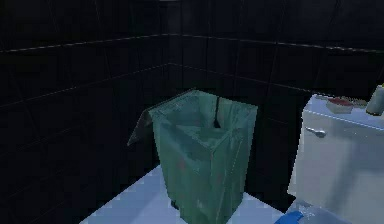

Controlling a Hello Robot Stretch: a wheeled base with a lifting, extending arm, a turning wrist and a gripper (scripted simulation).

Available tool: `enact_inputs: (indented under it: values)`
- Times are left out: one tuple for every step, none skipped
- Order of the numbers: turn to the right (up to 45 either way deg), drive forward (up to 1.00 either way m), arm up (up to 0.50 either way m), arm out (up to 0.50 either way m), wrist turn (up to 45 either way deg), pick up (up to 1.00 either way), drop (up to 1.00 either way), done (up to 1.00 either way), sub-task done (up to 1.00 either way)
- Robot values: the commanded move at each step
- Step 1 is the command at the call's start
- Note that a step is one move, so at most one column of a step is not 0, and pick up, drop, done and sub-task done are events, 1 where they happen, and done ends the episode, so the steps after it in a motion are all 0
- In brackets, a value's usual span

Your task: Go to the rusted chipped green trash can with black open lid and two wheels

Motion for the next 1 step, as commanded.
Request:
enact_inputs:
  values:
    - [0.0, 0.0, 0.0, 0.0, 0.0, 0.0, 0.0, 1.0, 0.0]
